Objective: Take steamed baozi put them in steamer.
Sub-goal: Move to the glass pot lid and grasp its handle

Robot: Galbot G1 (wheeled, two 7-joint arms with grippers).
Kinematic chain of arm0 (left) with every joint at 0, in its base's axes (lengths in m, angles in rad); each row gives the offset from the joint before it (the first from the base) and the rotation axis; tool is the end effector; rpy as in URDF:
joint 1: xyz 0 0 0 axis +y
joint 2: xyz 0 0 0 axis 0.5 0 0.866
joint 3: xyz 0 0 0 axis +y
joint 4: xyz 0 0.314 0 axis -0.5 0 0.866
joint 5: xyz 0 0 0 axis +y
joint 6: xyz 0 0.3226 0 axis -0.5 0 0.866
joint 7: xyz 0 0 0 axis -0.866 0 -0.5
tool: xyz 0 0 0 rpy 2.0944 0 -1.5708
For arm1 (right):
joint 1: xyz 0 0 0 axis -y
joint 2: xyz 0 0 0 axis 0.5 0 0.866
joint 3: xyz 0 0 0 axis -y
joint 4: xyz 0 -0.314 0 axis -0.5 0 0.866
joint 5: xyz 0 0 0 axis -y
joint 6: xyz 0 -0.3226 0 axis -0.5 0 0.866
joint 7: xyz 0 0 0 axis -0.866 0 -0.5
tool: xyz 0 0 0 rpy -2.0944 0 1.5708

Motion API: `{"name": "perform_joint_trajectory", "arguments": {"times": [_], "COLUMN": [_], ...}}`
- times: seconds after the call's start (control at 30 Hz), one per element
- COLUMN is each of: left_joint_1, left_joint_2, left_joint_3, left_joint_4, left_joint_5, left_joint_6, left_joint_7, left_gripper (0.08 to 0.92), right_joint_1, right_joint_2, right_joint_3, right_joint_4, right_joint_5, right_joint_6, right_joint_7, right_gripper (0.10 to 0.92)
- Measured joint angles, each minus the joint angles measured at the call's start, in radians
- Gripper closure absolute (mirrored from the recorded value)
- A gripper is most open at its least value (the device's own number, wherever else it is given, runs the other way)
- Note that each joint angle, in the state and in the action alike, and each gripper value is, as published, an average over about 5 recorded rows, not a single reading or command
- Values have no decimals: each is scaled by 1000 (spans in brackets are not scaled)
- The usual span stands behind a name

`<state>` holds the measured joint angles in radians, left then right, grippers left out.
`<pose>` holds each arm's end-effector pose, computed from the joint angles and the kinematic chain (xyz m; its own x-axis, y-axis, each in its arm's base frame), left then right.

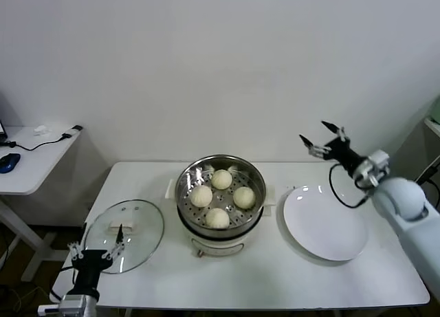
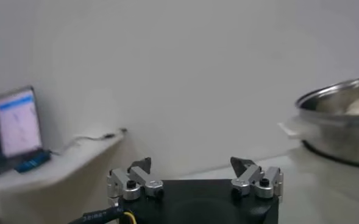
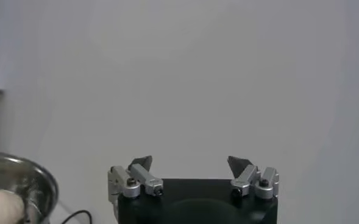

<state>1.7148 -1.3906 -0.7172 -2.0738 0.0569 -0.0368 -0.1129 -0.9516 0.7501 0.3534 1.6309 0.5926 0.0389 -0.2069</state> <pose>0.1273 0.0819 -0.2865 -0.9824 -0.1748 0.0657 -0.1451 0.9360 0.3207 0.3389 -0.1784 -0.2094 -0.9323 -0.3617 -0.0012 -0.3513 0.9063 -0.2347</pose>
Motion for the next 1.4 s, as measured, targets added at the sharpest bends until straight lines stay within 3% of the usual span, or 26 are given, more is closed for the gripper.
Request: {"name": "perform_joint_trajectory", "arguments": {"times": [0.33,0.63,0.97,1.4], "left_joint_1": [-3,-13,-44,-149], "left_joint_2": [4,24,64,79], "left_joint_3": [-7,-7,26,50], "left_joint_4": [75,171,323,452], "left_joint_5": [240,524,937,1178], "left_joint_6": [-110,-162,-89,1], "left_joint_7": [-98,-205,-318,-324], "left_gripper": [177,177,177,177], "right_joint_1": [-460,-614,-663,-704], "right_joint_2": [270,424,489,524], "right_joint_3": [214,273,299,311], "right_joint_4": [29,22,38,56], "right_joint_5": [-101,-177,-245,-291], "right_joint_6": [186,270,279,285], "right_joint_7": [44,94,136,155], "right_gripper": [203,203,203,203]}}
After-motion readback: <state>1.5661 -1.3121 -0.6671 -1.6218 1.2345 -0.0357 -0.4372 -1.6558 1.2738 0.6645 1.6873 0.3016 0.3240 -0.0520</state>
